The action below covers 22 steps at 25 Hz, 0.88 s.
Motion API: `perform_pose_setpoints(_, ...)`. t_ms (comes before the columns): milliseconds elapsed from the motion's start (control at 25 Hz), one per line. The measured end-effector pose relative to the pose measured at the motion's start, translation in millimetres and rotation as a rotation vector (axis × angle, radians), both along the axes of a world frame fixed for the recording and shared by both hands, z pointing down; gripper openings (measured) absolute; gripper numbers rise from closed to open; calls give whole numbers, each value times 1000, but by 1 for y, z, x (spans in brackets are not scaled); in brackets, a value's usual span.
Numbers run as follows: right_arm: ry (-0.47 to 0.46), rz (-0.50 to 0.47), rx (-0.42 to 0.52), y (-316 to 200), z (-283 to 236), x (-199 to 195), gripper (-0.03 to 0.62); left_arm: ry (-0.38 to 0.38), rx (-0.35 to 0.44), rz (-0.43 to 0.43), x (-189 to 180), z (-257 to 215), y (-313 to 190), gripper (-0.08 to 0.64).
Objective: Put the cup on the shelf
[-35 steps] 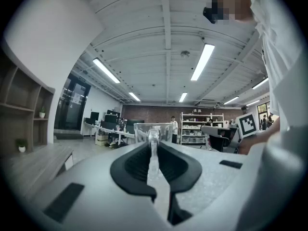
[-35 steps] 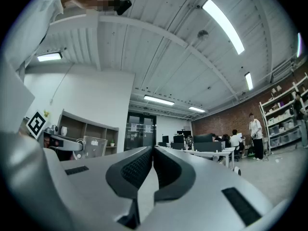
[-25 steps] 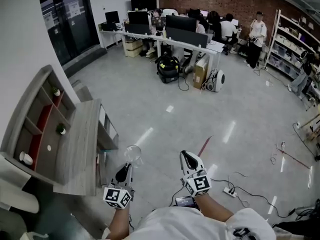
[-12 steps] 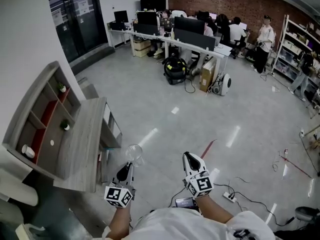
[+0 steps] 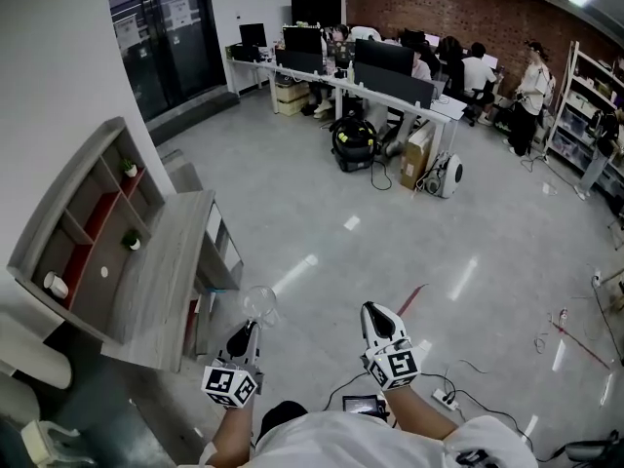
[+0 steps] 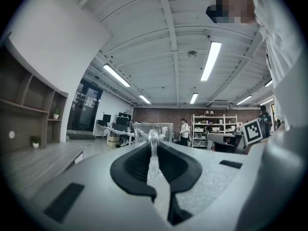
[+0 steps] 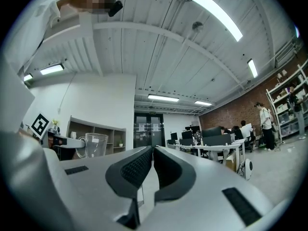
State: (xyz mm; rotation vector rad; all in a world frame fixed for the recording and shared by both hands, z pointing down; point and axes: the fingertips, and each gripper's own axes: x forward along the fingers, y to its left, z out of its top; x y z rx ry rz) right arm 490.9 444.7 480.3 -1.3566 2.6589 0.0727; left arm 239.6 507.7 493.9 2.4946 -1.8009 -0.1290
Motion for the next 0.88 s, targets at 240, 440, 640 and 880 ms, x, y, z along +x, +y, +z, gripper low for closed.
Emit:
perform_pose_setpoints(240, 7, -22, -14, -25, 10, -3, 37, 13, -11, 2, -3, 10, -21, 31)
perform_pose_setpoints(440, 19, -30, -12, -64, 11, -13, 37, 11, -1, 21, -7, 14, -59, 31)
perform_pose_setpoints(640, 28, -27, 3, -123, 4, -33, 37, 0, 5, 30, -24, 12, -119, 31)
perform_pose_setpoints(880, 30, -20, 13, -203, -8, -70, 37, -1, 9, 44, -58, 5, -201, 31)
